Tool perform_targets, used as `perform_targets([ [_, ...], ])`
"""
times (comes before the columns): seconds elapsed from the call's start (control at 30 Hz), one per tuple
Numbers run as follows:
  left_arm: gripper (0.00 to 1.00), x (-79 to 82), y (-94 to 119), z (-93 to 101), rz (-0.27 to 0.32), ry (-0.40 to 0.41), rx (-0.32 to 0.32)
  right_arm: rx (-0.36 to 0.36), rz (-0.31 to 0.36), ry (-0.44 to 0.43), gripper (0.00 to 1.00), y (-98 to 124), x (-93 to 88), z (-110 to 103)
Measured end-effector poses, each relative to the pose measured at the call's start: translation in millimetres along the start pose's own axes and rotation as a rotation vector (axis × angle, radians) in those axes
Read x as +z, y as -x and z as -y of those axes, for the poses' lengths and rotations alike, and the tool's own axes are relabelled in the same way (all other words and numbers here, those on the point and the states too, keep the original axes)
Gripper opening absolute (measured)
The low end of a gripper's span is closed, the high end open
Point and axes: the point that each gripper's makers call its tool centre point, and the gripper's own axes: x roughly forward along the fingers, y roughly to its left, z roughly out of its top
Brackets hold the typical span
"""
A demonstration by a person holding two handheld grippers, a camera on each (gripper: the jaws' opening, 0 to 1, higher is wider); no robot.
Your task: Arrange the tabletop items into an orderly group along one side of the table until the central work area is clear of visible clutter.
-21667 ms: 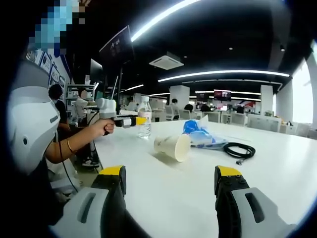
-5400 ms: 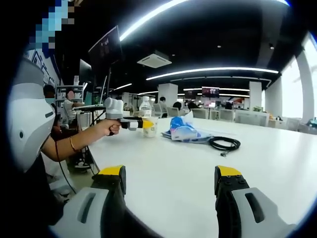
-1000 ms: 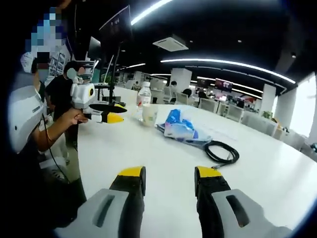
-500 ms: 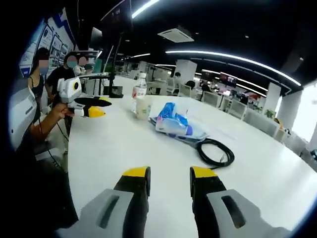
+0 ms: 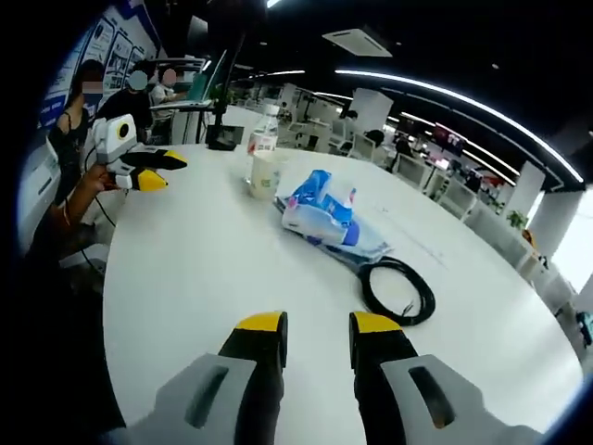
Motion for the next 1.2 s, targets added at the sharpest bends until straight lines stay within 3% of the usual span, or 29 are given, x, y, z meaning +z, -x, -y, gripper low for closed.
perform_targets([
  [0.27,0.37,-0.6,1,3.0,-0.004,0.002,-0.019,0.000,-0.044,-0.008,0.26,-10,-6.5,10],
  [0.47,0.44,-0.1,1,20.3,0.001,-0.028,-0.058,0.009,-0.085,0.005,0.26,-22,-10.8,21],
  [0.57,0.49,0.8,0,25.2,0.009,-0.013,-0.081,0.018,-0.102,0.015,0.26,-28,-11.1,26],
  [0.63,0.51,-4.7,-1,32.9,-0.008,0.012,-0.138,0.024,-0.127,0.022,0.26,-33,-12.8,30],
  [0.93,0.65,-5.1,-3,30.3,-0.018,-0.006,-0.122,0.050,-0.174,0.035,0.26,-46,-15.3,43],
  [1.2,0.64,-5.6,-3,22.4,-0.019,0.024,-0.081,0.037,-0.157,-0.028,0.25,-69,-18.1,62],
])
